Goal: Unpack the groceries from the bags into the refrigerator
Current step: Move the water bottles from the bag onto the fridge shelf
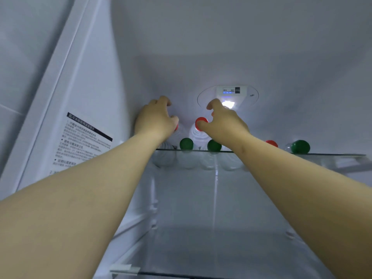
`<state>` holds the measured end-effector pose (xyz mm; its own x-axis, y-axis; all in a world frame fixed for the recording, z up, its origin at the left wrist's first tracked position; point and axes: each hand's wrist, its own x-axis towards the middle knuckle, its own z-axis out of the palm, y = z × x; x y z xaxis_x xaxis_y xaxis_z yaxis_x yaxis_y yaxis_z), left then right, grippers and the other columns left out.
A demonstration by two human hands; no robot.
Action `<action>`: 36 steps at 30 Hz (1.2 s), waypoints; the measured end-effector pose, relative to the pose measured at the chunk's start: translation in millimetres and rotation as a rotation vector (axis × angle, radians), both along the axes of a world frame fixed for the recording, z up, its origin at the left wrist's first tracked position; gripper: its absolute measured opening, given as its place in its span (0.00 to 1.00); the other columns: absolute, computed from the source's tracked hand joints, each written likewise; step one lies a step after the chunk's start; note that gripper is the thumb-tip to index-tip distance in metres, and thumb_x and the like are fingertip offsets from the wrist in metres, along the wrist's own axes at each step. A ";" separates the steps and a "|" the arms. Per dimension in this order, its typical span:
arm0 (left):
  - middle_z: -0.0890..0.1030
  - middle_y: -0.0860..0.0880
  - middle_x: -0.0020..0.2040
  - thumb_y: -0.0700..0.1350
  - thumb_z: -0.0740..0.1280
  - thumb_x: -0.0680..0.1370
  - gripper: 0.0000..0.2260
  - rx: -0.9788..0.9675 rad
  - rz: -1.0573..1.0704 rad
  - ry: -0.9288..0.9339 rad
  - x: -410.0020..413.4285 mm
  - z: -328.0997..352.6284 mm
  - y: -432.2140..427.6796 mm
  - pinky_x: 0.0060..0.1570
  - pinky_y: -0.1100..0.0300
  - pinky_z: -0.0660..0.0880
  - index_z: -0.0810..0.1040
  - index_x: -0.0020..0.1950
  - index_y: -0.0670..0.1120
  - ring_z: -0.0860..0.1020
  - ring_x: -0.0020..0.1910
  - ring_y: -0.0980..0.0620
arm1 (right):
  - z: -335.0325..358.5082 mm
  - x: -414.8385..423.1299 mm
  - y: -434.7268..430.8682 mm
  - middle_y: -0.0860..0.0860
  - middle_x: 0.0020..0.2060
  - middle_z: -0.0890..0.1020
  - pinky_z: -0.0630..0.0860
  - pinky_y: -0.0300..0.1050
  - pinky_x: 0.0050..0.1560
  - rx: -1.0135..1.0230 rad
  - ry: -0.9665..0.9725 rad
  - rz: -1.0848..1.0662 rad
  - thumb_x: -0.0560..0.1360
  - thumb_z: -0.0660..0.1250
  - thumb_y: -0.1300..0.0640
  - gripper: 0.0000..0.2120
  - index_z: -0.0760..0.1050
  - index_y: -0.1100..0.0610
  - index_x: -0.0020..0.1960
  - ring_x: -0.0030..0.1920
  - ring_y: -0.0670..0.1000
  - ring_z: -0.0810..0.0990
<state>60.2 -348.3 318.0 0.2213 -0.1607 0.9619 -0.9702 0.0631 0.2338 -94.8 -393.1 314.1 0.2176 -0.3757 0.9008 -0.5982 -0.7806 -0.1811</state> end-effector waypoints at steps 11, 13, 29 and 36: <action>0.75 0.49 0.57 0.48 0.62 0.76 0.14 -0.060 0.042 -0.153 -55.8 -51.7 52.8 0.46 0.58 0.65 0.72 0.61 0.49 0.70 0.57 0.47 | -50.4 -45.1 30.6 0.52 0.60 0.75 0.71 0.48 0.55 -0.077 -0.241 0.136 0.76 0.63 0.53 0.16 0.69 0.54 0.63 0.58 0.53 0.72; 0.74 0.50 0.57 0.49 0.62 0.76 0.14 -0.079 0.060 -0.213 -65.7 -72.7 64.6 0.44 0.58 0.64 0.72 0.62 0.50 0.68 0.57 0.47 | -65.9 -50.1 43.9 0.50 0.58 0.77 0.70 0.47 0.56 -0.151 -0.283 0.166 0.76 0.64 0.54 0.15 0.70 0.55 0.61 0.59 0.52 0.73; 0.79 0.50 0.46 0.53 0.58 0.72 0.16 0.107 -0.080 -0.224 -93.0 -253.1 81.7 0.40 0.58 0.71 0.77 0.52 0.46 0.76 0.46 0.46 | -249.5 -82.3 77.9 0.48 0.51 0.80 0.67 0.42 0.51 -0.081 -0.124 0.001 0.71 0.65 0.49 0.15 0.77 0.54 0.55 0.53 0.51 0.76; 0.79 0.49 0.46 0.52 0.58 0.72 0.16 0.224 -0.194 -0.147 -113.6 -310.0 78.7 0.39 0.58 0.72 0.78 0.51 0.45 0.76 0.46 0.47 | -316.0 -106.8 78.7 0.47 0.49 0.80 0.66 0.41 0.51 0.053 -0.097 -0.046 0.70 0.59 0.45 0.18 0.77 0.53 0.53 0.52 0.46 0.72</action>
<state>-53.5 -269.5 8.1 0.0274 -0.3971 0.9174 -0.9696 0.2126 0.1210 -201.6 -314.4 -2.0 0.1114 -0.4309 0.8955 -0.6111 -0.7403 -0.2802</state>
